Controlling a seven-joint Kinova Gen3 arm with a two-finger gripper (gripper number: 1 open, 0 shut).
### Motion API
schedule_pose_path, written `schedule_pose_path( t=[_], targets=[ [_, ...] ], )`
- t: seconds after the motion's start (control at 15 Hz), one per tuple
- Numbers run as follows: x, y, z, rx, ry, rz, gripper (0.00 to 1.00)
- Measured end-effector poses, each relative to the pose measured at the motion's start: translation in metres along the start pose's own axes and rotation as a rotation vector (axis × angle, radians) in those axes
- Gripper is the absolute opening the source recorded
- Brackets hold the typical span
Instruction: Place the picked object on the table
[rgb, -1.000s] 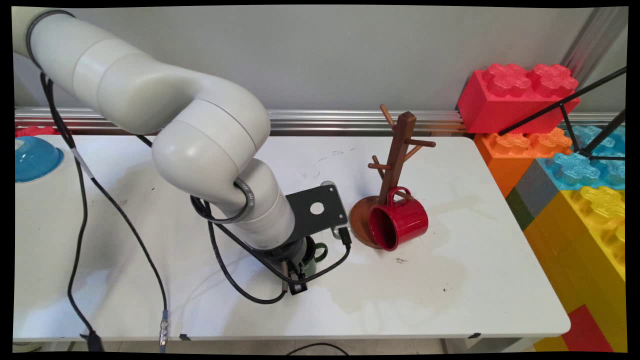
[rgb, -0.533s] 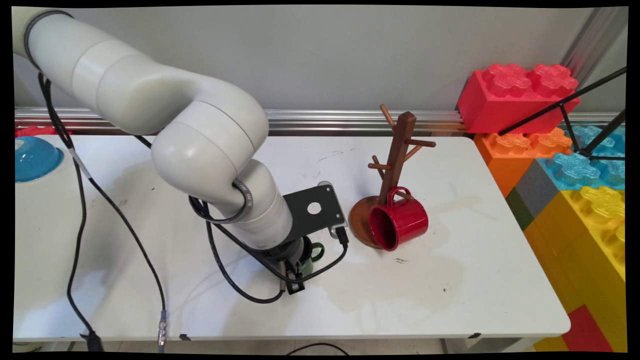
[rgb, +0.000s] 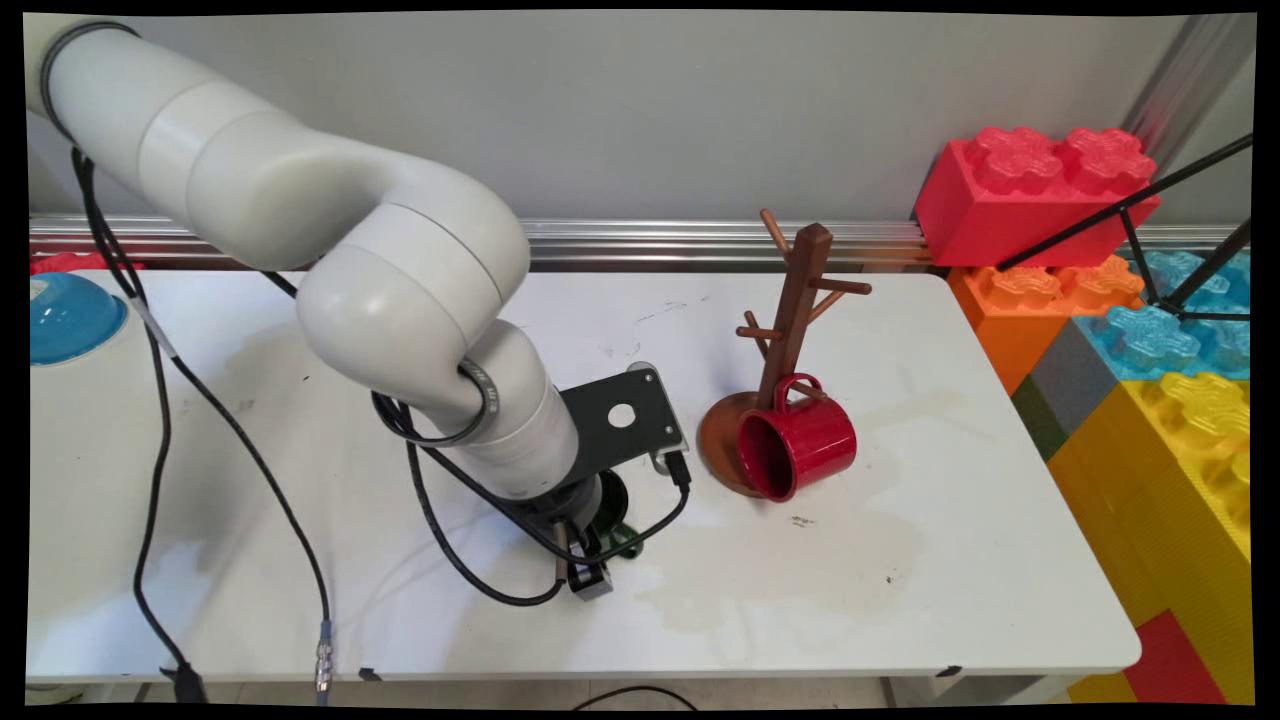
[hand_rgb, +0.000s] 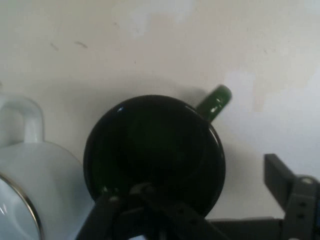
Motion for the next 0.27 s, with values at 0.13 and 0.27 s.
schedule_pose_path(
  t=[0.13,0.27],
  targets=[
    [0.0001,0.0006,-0.001,-0.008,0.005,-0.009,1.0],
    [0.001,0.0007,-0.003,-0.017,0.015,-0.02,1.0]
  ],
)
